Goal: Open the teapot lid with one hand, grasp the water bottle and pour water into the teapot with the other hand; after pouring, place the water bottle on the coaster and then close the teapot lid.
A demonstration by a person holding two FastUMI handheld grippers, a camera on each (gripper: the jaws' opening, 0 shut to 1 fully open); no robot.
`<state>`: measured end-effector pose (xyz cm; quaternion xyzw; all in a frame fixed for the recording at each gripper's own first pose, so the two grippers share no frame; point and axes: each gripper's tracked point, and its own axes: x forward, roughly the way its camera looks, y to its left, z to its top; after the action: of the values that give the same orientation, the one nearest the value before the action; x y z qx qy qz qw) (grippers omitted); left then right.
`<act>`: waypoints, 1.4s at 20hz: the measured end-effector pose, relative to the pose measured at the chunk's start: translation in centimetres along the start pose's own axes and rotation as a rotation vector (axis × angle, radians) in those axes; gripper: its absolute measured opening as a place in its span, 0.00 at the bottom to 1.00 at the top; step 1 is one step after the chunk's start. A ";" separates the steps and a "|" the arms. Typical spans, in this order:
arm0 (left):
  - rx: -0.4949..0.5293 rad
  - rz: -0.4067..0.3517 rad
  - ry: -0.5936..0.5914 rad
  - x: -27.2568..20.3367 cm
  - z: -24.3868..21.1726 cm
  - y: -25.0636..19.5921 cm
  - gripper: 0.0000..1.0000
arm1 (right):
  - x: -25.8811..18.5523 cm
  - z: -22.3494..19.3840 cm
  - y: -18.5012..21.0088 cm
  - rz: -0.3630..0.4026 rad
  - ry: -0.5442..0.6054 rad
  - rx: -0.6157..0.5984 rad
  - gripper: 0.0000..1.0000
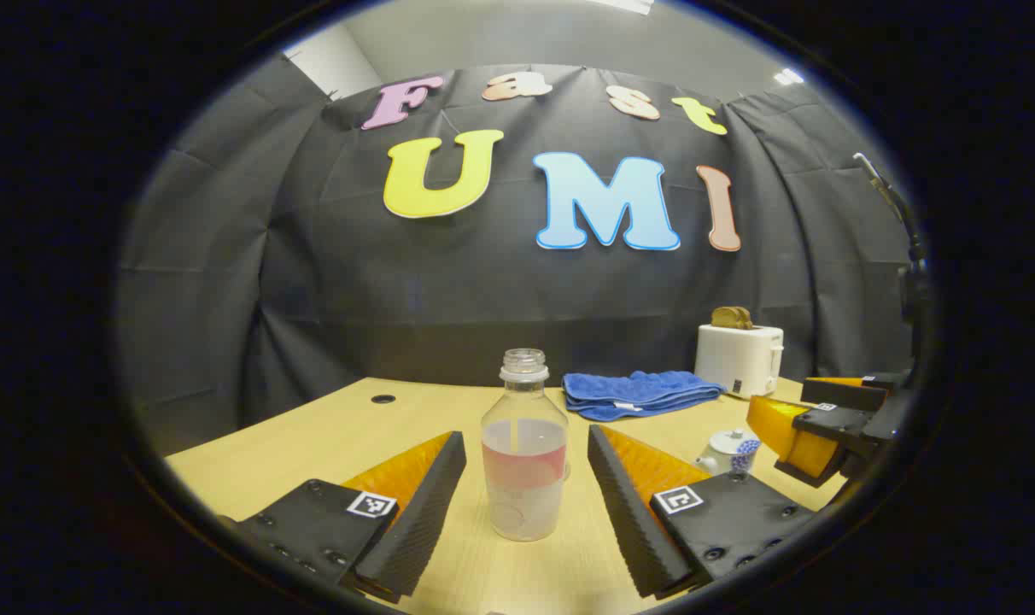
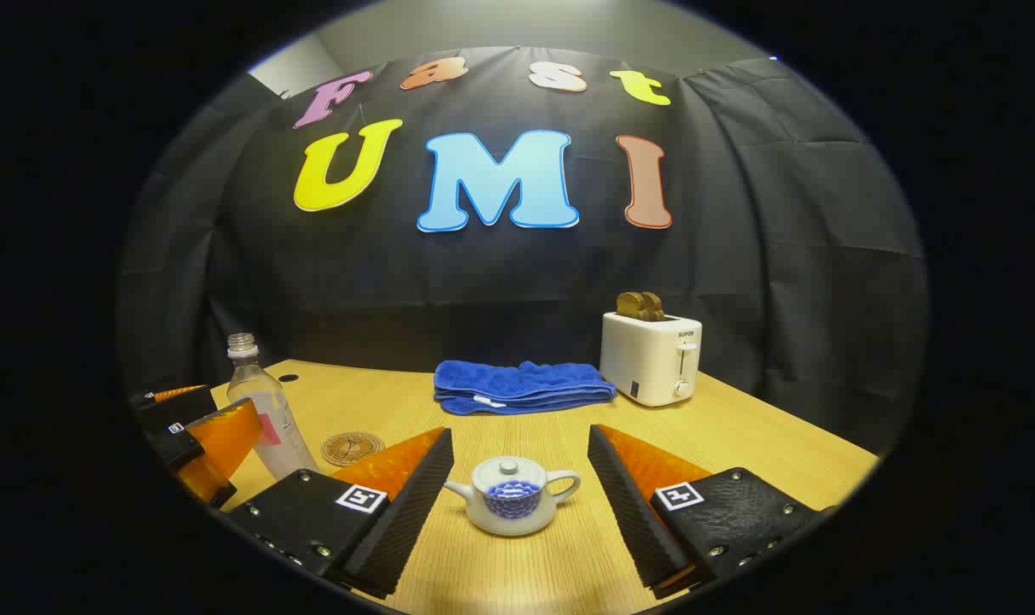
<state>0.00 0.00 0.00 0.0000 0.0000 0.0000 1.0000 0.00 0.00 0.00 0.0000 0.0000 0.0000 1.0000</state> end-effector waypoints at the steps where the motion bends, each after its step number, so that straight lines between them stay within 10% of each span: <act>1: 0.000 0.000 0.000 0.0 0.0 0.0 1.00 | 0.1 -0.1 0.0 0.001 0.002 0.001 0.98; 28: -0.012 -0.003 0.021 0.7 -0.9 0.2 1.00 | 5.2 -4.0 0.4 0.052 0.137 -0.066 0.74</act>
<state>0.67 0.20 -0.92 -0.0058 0.0104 -0.0016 0.9999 5.20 0.39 -4.02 -0.0330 0.0683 0.0260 0.9968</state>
